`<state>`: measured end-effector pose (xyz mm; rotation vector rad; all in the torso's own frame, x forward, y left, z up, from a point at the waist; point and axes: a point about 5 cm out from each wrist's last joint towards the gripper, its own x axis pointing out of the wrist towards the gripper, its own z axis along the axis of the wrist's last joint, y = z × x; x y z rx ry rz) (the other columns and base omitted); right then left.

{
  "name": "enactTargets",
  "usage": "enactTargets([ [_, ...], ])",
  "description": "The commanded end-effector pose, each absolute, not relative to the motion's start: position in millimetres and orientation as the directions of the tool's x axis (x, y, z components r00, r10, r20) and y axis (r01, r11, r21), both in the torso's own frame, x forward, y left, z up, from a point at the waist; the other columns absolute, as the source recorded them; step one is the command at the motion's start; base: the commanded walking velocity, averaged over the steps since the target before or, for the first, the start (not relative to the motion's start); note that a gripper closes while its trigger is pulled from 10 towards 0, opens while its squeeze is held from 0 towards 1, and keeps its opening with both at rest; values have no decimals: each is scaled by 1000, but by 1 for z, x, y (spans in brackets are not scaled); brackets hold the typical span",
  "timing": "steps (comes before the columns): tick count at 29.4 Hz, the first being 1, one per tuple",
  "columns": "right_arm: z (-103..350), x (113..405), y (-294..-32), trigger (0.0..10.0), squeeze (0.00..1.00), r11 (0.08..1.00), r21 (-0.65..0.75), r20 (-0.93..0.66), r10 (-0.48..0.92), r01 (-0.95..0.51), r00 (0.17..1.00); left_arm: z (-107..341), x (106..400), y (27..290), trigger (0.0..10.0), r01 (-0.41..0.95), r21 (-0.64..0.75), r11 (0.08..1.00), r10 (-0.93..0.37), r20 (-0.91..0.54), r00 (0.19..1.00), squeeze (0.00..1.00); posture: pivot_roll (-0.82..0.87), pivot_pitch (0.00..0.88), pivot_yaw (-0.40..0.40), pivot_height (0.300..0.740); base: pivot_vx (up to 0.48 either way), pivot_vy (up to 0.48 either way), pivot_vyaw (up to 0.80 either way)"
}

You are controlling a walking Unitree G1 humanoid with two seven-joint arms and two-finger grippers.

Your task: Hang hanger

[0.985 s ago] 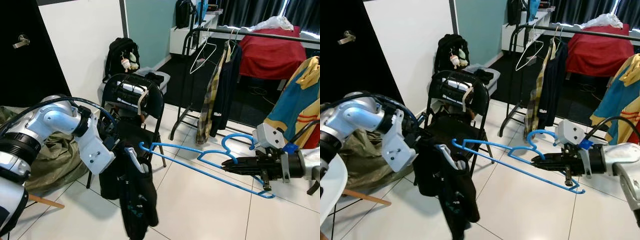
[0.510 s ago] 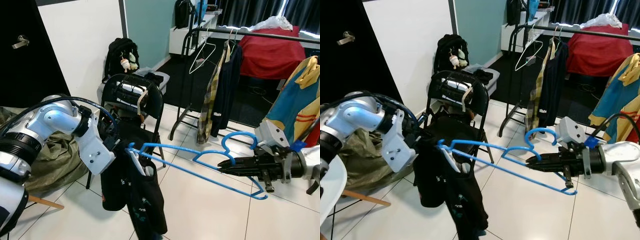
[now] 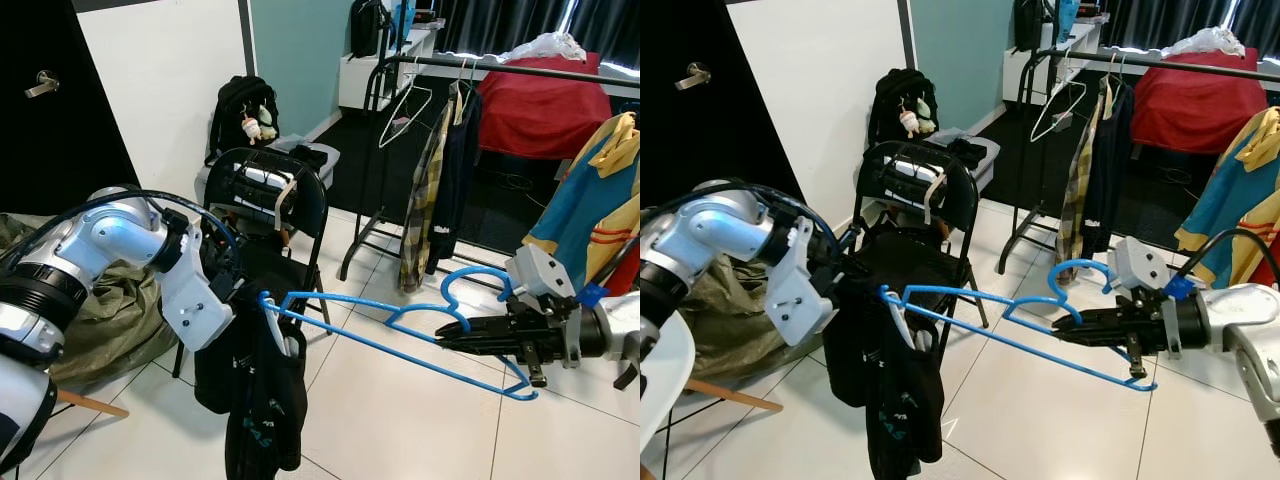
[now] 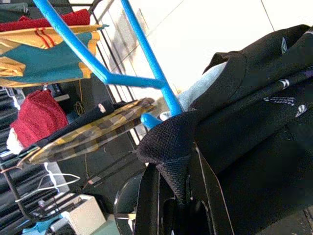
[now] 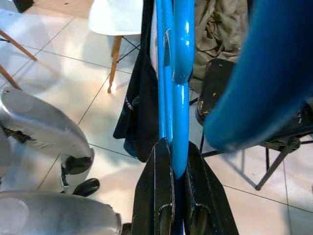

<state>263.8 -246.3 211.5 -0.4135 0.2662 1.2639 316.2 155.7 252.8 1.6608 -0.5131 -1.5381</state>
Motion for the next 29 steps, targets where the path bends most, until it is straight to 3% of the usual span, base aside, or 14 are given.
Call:
enactTargets([
  [1, 210, 266, -244, 10000, 0, 242, -165, -422, 859, -956, 290, 252, 314, 158, 10000, 227, 762, -606, -745, -644, 172, 0, -60, 0, 38, 740, 0, 0, 0],
  [20, 192, 267, -240, 10000, 0, 263, -169, -514, 799, -950, 312, 260, 309, 152, 10000, 206, 776, -596, -764, -627, 152, 0, -63, 0, 38, 740, 0, 0, 0],
  [29, 188, 272, -226, 10000, 0, 270, -199, -478, 813, -942, 334, 257, 299, 136, 10000, 258, 787, -560, -804, -591, 60, 0, -61, 0, 41, 740, 0, 0, 0],
])
